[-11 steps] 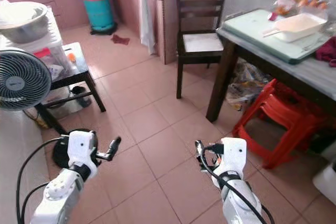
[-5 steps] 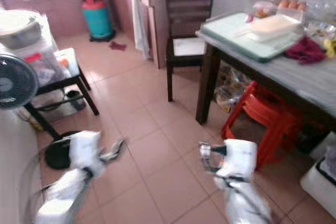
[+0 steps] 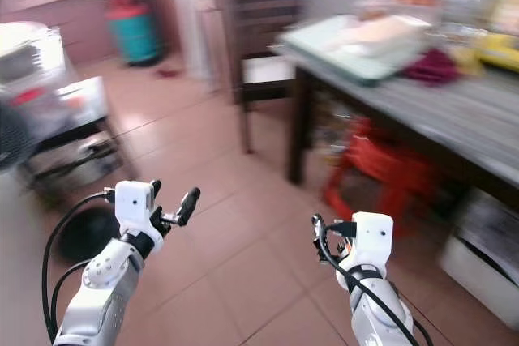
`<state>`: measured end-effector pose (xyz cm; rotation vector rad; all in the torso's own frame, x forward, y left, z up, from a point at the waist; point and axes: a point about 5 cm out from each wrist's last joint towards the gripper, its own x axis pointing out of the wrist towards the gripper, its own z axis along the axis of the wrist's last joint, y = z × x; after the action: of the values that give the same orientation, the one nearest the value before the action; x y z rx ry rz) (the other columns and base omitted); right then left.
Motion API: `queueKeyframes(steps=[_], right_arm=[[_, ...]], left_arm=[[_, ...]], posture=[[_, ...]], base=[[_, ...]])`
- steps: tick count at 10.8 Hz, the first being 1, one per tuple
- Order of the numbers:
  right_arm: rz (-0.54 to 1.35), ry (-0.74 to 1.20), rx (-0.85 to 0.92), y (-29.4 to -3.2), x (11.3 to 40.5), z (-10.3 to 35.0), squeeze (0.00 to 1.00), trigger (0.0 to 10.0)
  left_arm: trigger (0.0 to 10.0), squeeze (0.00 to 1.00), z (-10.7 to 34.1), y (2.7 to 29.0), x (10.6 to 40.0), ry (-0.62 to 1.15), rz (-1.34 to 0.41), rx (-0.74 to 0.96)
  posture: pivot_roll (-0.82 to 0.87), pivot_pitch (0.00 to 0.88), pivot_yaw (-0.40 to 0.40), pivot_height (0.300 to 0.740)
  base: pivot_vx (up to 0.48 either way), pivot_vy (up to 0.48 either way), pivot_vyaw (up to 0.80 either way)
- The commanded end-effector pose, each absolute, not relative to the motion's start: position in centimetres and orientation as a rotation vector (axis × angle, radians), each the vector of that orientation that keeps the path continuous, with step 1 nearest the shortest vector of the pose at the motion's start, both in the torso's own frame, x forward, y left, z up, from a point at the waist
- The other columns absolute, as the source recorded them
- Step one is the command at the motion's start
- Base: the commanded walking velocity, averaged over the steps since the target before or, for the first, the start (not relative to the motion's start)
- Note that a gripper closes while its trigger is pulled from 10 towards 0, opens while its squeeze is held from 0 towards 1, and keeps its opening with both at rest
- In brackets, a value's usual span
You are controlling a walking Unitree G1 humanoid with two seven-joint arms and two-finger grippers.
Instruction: Setting the table
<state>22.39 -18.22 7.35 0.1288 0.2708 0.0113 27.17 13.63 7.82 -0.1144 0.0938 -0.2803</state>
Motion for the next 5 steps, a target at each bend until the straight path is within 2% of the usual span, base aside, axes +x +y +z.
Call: queueKeyframes(steps=[1,5], right_arm=[[0.009,0.263,0.136,-18.15,22.49,7.69,0.0,10.0],[0.003,0.25,0.133,-18.37,22.65,8.01,0.0,10.0]], left_arm=[[10.0,0.0,7.95,13.74,27.4,0.096,-0.284,-0.111],[10.0,0.0,7.69,13.99,27.6,0.107,-0.272,-0.122]], posture=[[-0.13,0.051,0.066,0.74],[-0.13,0.048,0.062,0.74]], base=[[0.319,0.0,-0.74],[0.342,0.0,-0.71]])
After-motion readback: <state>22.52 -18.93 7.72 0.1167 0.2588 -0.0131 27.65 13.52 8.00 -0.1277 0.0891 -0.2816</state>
